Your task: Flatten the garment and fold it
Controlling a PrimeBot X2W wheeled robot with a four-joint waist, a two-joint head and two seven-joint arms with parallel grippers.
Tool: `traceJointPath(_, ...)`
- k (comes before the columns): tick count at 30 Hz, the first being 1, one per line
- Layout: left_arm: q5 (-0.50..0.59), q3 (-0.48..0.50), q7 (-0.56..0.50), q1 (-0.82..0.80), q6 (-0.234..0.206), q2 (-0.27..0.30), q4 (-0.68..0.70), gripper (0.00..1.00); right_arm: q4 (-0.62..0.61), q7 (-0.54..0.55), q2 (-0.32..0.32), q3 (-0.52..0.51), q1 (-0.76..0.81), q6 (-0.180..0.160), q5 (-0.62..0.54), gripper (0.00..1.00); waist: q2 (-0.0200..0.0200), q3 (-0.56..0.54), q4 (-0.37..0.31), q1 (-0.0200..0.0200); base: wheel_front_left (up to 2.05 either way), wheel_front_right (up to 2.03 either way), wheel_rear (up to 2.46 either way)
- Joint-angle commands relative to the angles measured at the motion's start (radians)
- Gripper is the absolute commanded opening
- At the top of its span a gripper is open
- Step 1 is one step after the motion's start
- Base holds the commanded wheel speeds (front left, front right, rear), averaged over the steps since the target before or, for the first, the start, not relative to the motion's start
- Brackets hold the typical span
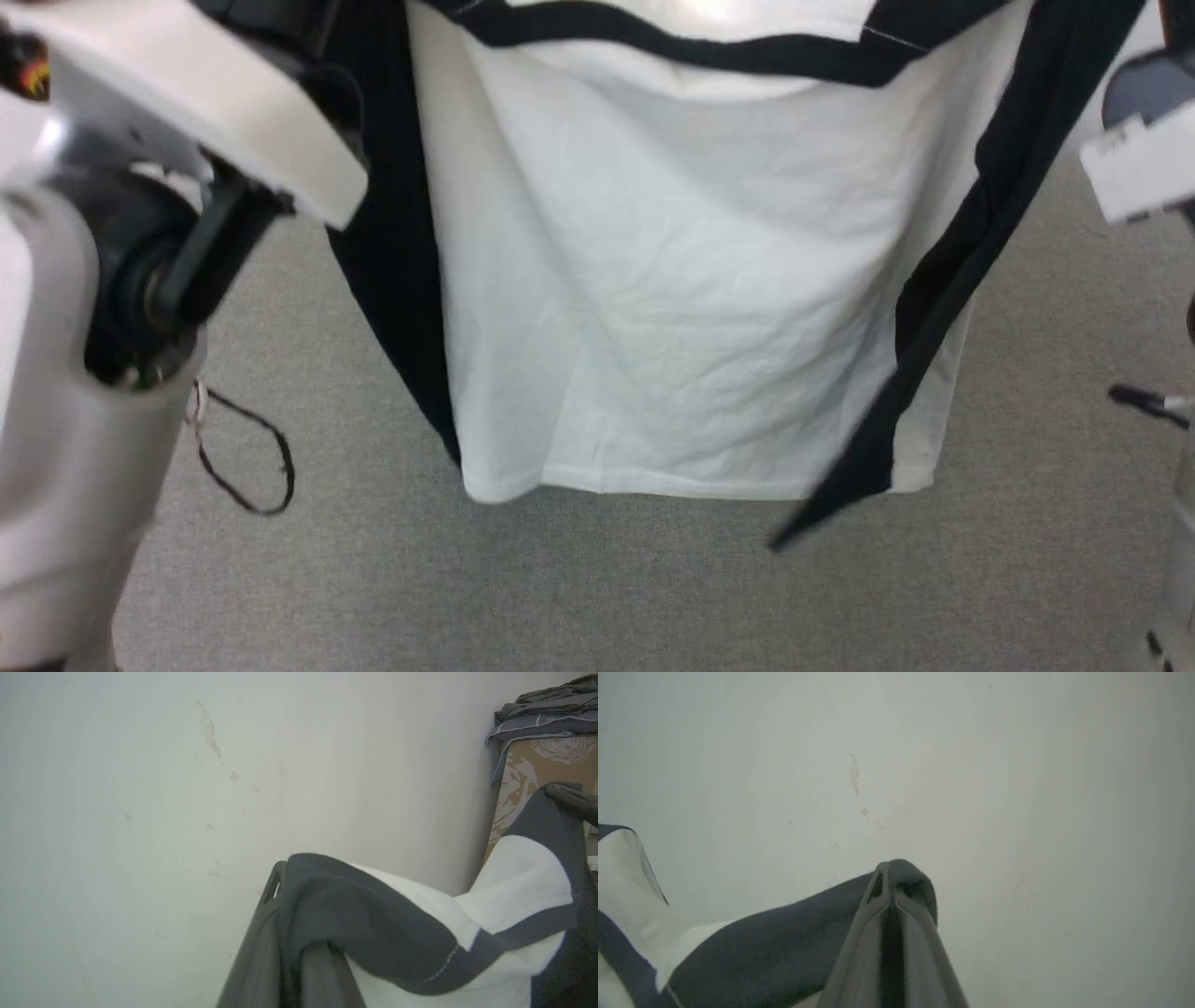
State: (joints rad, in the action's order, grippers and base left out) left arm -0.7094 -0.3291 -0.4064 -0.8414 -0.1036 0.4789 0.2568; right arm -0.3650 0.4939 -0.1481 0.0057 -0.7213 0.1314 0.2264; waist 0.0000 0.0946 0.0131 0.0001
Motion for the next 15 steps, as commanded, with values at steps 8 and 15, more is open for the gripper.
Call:
traceJointPath(8, 0.079, -0.05, -0.033, -0.257, 0.061, 0.007, -0.246, 0.0, 0.253, 0.034, -0.047, 0.032, -0.267, -0.001, -0.02, 0.0, 0.0, 0.15, -0.029, -0.0001, 0.0, 0.0, 0.0)
traceJointPath(15, 0.178, -0.074, 0.006, -0.467, 0.078, 0.0, -0.402, 0.0, 0.439, -0.016, -0.075, 0.096, -0.529, -0.001, -0.084, 0.0, 0.0, 0.302, -0.035, -0.0001, 0.0, 0.0, 0.0)
